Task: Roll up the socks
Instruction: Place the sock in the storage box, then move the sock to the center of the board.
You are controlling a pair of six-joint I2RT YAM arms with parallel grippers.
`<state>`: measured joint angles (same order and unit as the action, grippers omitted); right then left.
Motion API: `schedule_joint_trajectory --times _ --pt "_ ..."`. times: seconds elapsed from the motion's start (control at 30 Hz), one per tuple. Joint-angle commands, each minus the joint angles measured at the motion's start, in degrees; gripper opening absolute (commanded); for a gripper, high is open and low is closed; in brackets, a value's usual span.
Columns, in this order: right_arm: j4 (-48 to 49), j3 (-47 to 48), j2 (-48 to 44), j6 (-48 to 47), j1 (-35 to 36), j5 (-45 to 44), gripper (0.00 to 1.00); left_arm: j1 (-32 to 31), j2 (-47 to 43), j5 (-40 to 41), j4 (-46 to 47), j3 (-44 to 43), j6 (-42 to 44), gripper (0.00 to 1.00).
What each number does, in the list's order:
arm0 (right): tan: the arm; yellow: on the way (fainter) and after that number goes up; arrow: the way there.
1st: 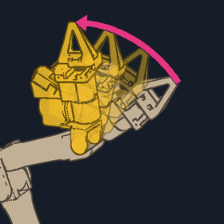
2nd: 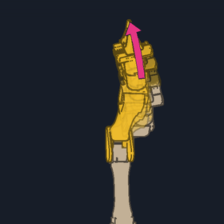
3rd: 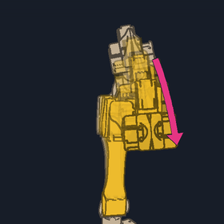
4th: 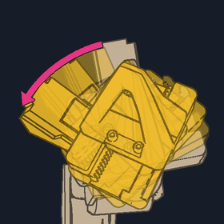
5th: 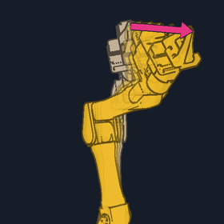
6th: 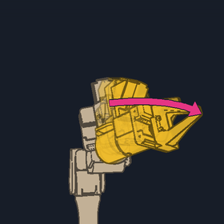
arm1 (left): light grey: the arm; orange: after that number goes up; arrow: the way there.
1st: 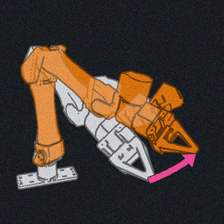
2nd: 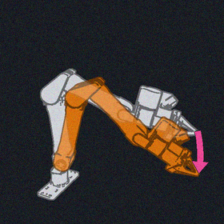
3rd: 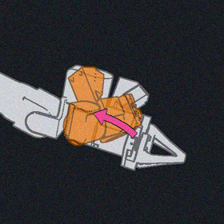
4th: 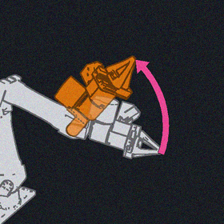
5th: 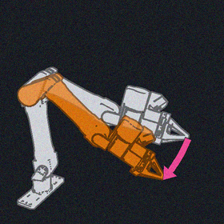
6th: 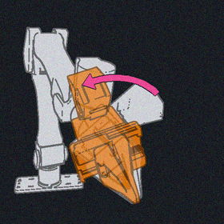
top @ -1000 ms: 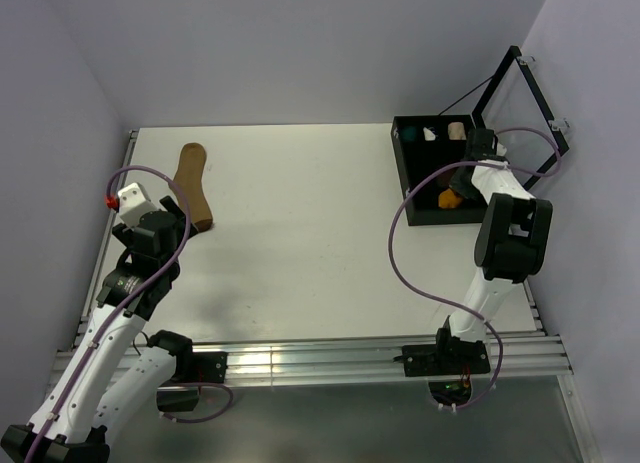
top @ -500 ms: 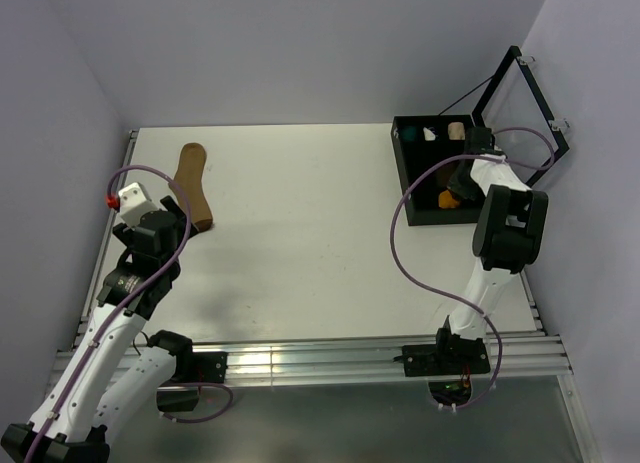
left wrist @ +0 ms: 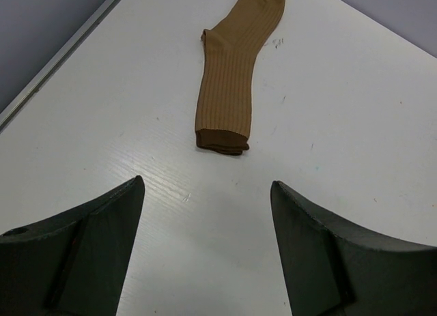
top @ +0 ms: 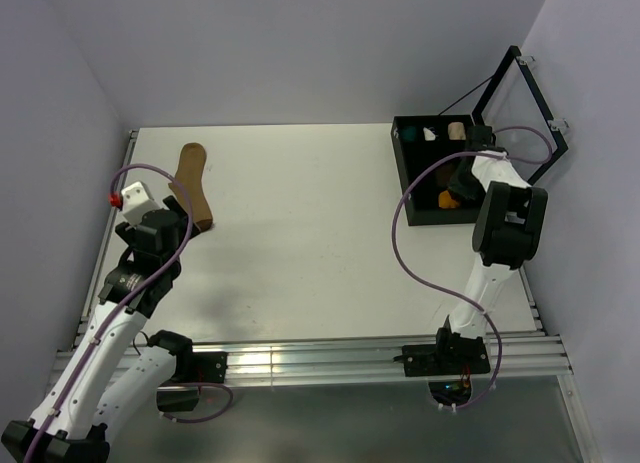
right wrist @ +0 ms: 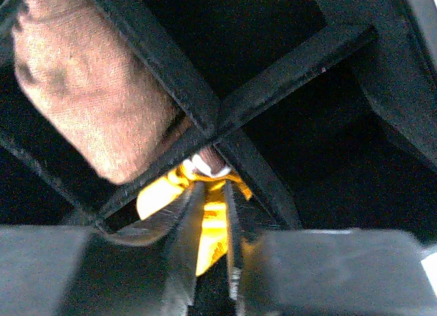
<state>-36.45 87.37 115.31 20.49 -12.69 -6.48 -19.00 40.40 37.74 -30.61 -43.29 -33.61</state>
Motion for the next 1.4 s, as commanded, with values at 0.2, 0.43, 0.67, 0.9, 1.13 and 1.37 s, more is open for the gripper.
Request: schedule_joint_trajectory --times 0.2,0.43,0.67,0.9,1.13,1.37 --pt "9.99 -9.93 -21.15 1.92 0.21 6.13 0.44 0.46 2.31 -4.95 3.01 0.14 0.91 0.81" --pt "16.31 -18.10 -42.75 1.57 0.21 9.47 0.54 1.34 5.12 -8.73 2.83 -1.18 -0.32 0.81" --pt "20.44 -25.40 -61.32 1.65 0.21 13.94 0.71 2.30 13.99 -13.64 4.15 -5.58 -2.34 0.81" --pt "26.43 -34.19 -72.06 7.37 1.61 14.75 0.93 8.28 31.54 -18.22 8.45 -12.25 -3.92 0.82" --pt "27.13 -37.54 -74.79 5.97 8.11 14.30 1.00 13.03 52.47 -17.44 11.01 -25.16 -4.63 0.82" --pt "26.78 -39.38 -75.58 1.05 12.42 15.09 0.98 14.69 73.04 -15.77 8.20 -45.37 -2.69 0.81"
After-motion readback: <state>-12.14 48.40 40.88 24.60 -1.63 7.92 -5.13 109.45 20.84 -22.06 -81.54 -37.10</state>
